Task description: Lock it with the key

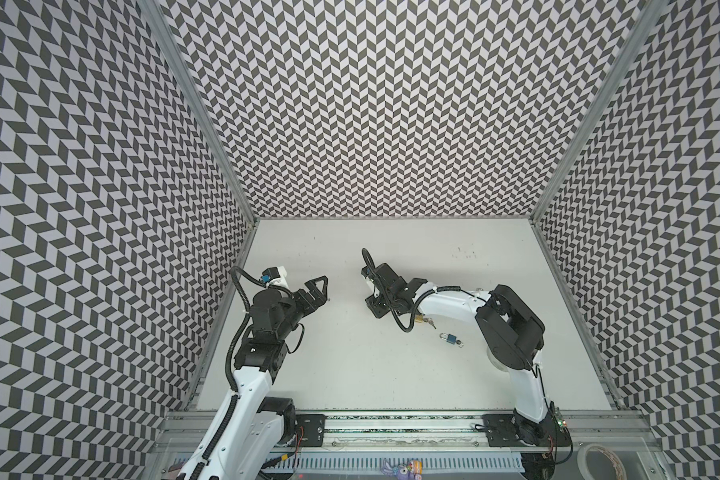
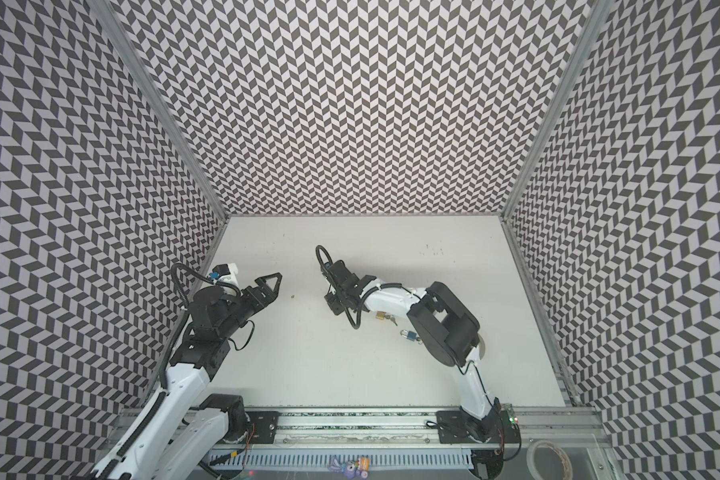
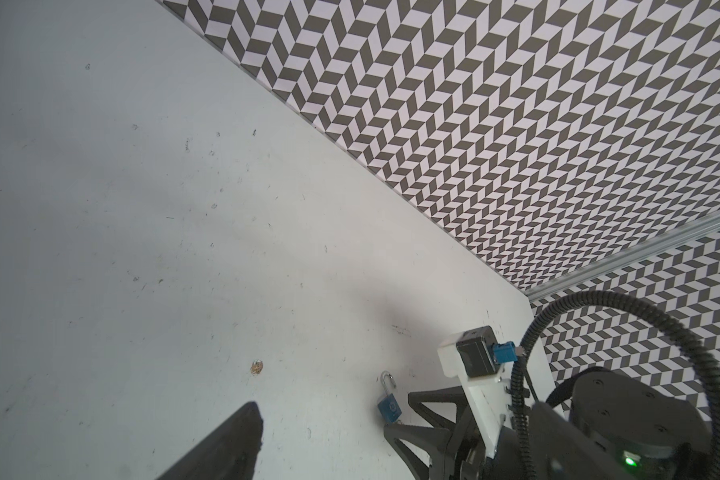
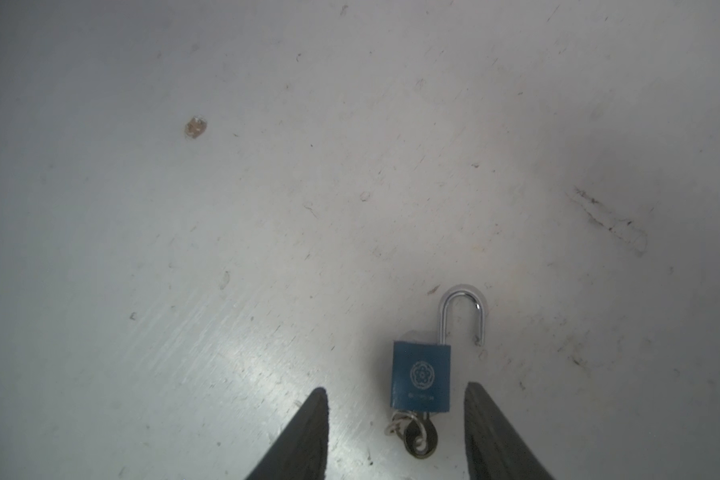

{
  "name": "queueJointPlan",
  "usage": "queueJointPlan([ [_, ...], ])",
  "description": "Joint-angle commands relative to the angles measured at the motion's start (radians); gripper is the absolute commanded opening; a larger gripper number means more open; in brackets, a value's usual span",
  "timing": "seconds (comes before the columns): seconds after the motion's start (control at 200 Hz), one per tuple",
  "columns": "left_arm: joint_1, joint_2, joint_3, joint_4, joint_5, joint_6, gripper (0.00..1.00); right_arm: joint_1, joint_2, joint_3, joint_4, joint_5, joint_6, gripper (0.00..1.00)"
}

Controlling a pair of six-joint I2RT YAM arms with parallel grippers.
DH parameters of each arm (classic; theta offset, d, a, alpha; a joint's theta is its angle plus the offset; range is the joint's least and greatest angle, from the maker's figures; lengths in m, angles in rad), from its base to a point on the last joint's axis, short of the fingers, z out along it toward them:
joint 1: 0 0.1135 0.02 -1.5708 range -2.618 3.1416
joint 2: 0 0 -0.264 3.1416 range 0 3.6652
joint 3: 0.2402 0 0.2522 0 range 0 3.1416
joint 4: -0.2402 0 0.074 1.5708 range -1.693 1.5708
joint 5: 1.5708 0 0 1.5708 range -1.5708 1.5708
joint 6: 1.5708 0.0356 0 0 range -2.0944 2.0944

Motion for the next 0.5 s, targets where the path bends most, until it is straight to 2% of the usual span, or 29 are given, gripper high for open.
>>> queueJointPlan([
  [0.0, 0.007, 0.002, 0.002, 0.001, 0.017, -0.005, 1.00, -0.010, 0.028, 0.034, -0.036, -0.019, -0.037, 0.50],
  [0.496, 0.006, 0.025, 0.007, 0.023, 0.028, -0.004, 1.00, -0.022, 0.082, 0.092, -0.084, -0.043, -0.051, 0.46],
])
